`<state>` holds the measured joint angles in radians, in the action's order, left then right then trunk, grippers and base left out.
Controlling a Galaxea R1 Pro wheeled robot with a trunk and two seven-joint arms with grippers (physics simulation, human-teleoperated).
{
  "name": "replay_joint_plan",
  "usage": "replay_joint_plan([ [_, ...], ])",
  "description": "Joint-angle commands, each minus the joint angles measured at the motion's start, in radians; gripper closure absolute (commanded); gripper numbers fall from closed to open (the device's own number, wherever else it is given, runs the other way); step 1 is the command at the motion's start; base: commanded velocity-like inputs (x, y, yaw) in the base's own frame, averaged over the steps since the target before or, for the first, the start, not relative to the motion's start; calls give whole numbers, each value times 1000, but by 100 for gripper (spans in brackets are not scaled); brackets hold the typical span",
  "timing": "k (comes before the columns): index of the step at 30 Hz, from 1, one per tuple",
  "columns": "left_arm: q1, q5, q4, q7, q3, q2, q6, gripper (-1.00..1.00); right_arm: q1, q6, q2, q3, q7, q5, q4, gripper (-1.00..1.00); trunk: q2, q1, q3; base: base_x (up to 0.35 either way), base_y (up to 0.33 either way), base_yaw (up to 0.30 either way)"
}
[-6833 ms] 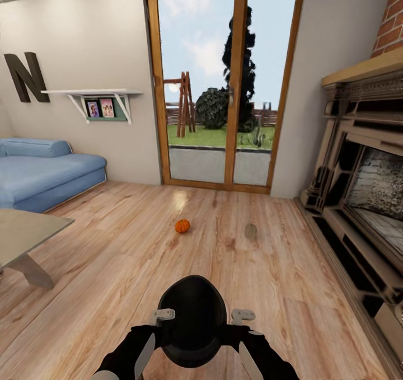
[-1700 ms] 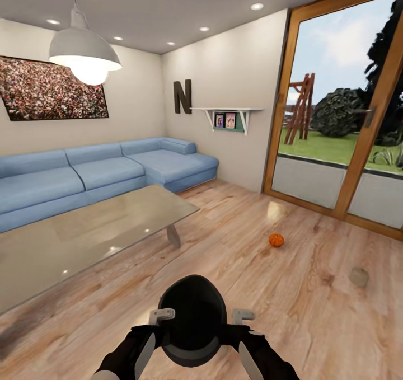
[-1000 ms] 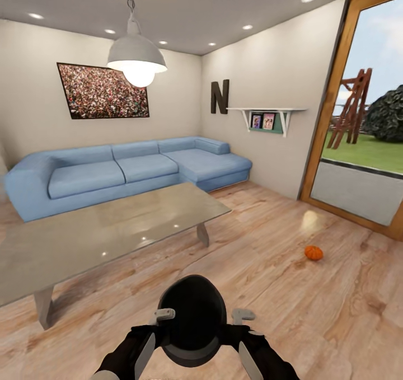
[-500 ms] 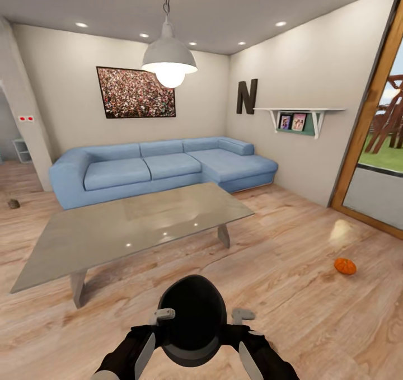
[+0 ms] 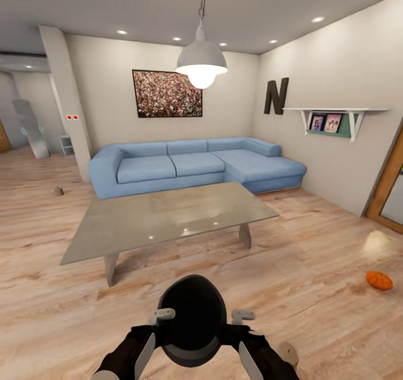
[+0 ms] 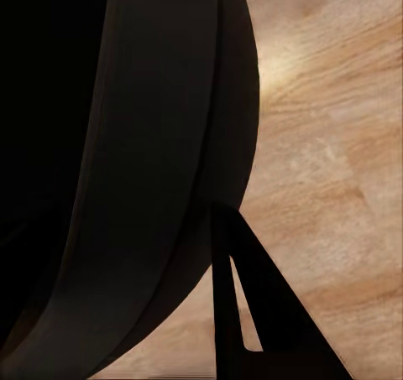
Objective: Place each of the two pumpkins and all three candles from the living room inside a cabinet in the living room (use any cabinet), then make sure every cabinet is closed, and position the cauldron so it is next to a table in the living room.
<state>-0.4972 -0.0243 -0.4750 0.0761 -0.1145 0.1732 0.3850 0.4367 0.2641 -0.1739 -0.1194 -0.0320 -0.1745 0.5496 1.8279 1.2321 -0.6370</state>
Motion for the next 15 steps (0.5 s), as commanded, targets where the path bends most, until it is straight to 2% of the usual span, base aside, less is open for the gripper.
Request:
replay_joint_plan([
  [1, 0, 29, 3, -2, 6, 1, -2, 100, 0, -20, -1, 1, 3, 3, 3, 100, 0, 0, 0, -168, 0, 290],
  [7, 0, 29, 3, -2, 6, 1, -2, 100, 0, -20, -1, 1, 3, 3, 3, 100, 0, 0, 0, -176, 22, 290],
  [15, 0, 29, 3, -2, 6, 1, -2, 100, 0, -20, -1, 1, 3, 3, 3, 100, 0, 0, 0, -203, 89, 290],
])
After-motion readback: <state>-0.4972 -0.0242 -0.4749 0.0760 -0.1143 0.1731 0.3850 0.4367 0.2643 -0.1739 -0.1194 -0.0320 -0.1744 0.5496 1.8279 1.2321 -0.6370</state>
